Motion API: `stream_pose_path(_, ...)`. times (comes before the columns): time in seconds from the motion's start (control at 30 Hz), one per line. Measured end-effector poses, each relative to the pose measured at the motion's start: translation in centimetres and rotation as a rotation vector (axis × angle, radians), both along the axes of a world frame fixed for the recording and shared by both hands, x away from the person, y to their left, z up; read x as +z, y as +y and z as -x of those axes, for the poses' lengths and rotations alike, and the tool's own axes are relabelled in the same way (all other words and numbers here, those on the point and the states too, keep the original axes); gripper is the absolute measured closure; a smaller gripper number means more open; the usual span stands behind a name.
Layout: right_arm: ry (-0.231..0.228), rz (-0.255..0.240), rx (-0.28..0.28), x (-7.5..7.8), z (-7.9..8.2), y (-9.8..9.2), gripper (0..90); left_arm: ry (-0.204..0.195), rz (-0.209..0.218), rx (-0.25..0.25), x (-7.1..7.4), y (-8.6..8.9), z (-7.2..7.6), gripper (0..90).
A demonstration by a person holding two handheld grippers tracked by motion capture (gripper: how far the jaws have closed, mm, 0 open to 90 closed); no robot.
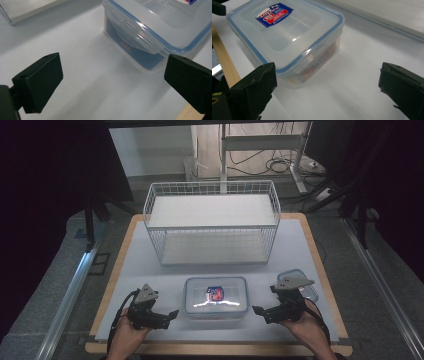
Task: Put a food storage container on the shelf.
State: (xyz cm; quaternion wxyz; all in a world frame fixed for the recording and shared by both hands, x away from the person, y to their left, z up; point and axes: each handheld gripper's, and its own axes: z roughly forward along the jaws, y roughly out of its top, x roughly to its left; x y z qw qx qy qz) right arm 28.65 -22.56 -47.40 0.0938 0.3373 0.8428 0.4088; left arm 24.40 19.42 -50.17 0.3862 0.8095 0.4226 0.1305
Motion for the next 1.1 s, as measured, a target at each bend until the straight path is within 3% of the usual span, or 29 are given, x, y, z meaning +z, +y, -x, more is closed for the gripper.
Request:
stream_pose_path(0.13, 0.055, -0.009, 0.030, -0.1, -0.6, 0.9, 2.6, 0.054, 0.120, -0.044, 0.4, -0.1, -1.3, 3.3)
stream_pose_path(0.27, 0.098, -0.017, 0.052, 0.0, -1.5, 1.9, 8.9, 0.078, 0.153, -0.073, 0.5, -0.7, -2.2, 5.6)
stream_pose_path(0.3, 0.098, -0.017, 0.052, 0.0, -1.5, 1.9, 8.9, 0.091, 0.166, -0.083, 0.4, -0.9, -2.6, 5.6)
stream_pose_path(0.4, 0.153, -0.029, 0.071, -0.4, -2.7, 2.7, 11.2, 0.145, 0.185, -0.130, -0.3, -1.9, -4.0, 5.8)
stream_pose_path(0.47, 0.173, -0.030, 0.078, -0.6, -2.9, 2.9, 11.2, 0.156, 0.185, -0.145, -0.5, -2.2, -4.3, 4.7)
stream_pose_path(0.5, 0.186, -0.027, 0.084, -0.9, -3.2, 3.1, 10.7, 0.171, 0.204, -0.159, -0.7, -2.5, -4.6, 4.7)
stream_pose_path(0.63, 0.267, -0.049, 0.109, -1.5, -4.1, 4.0, 8.9, 0.226, 0.242, -0.204, -1.1, -3.6, -5.6, 2.8)
stream_pose_path(0.73, 0.307, -0.074, 0.115, -1.8, -4.5, 4.2, 9.4, 0.239, 0.253, -0.206, -1.3, -3.7, -5.8, 2.5)
stream_pose_path(0.77, 0.360, -0.105, 0.121, -2.2, -4.8, 4.4, 8.8, 0.244, 0.257, -0.205, -1.3, -3.7, -5.7, 3.1)
stream_pose_path(0.9, 0.392, -0.137, 0.110, -2.4, -5.0, 4.0, 13.2, 0.262, 0.275, -0.198, -1.4, -3.4, -5.5, 5.8)
stream_pose_path(1.1, 0.372, -0.141, 0.110, -2.1, -4.3, 3.6, 19.3, 0.268, 0.283, -0.191, -1.2, -3.0, -5.0, 11.6)
